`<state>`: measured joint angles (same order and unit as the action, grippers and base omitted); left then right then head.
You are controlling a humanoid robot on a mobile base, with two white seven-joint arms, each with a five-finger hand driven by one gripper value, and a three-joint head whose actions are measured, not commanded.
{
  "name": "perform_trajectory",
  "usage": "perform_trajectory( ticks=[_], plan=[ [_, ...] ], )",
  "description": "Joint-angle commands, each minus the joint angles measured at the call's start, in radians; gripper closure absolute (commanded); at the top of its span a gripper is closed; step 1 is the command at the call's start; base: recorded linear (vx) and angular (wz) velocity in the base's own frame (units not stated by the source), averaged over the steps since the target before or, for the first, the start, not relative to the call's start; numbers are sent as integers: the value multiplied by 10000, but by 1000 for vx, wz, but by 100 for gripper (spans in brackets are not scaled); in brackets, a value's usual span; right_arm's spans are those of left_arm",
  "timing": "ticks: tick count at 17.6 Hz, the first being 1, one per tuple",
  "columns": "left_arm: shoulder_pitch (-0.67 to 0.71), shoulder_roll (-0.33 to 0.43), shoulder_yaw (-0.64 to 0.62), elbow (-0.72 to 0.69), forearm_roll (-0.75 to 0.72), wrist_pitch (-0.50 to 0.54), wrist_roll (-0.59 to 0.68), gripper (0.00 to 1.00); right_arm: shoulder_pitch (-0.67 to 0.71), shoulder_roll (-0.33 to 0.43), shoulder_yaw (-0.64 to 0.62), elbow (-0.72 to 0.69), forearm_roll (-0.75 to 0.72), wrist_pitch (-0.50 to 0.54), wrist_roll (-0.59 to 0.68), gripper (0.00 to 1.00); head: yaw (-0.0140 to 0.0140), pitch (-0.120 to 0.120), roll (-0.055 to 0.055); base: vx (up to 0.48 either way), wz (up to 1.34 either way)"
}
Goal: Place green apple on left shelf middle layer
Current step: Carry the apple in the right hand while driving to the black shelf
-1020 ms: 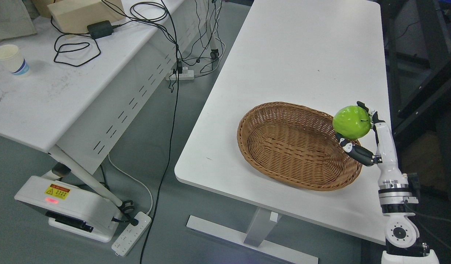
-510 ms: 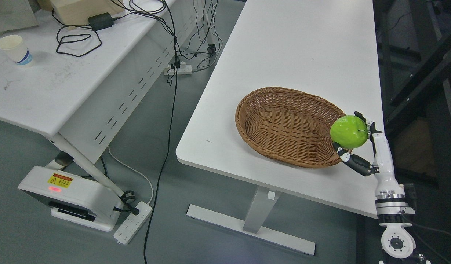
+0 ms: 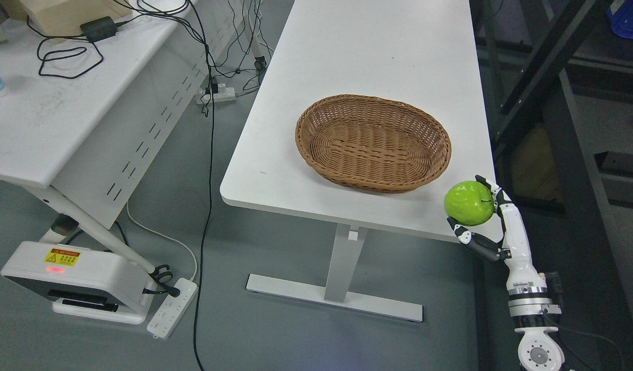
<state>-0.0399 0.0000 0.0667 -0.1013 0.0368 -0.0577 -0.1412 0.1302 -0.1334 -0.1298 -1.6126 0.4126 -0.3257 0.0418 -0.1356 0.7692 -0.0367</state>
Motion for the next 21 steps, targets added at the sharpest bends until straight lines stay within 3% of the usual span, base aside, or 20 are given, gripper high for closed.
perform_trajectory(
  ticks=[1,21],
  plan=[
    [0,175,-8,0,0,9,1,0,171,168,255,-26,0,-10,-4,100,0,0,0,-202,-126],
    [0,175,-8,0,0,-6,1,0,171,168,240,-26,0,-25,-4,100,0,0,0,-240,6]
  ],
)
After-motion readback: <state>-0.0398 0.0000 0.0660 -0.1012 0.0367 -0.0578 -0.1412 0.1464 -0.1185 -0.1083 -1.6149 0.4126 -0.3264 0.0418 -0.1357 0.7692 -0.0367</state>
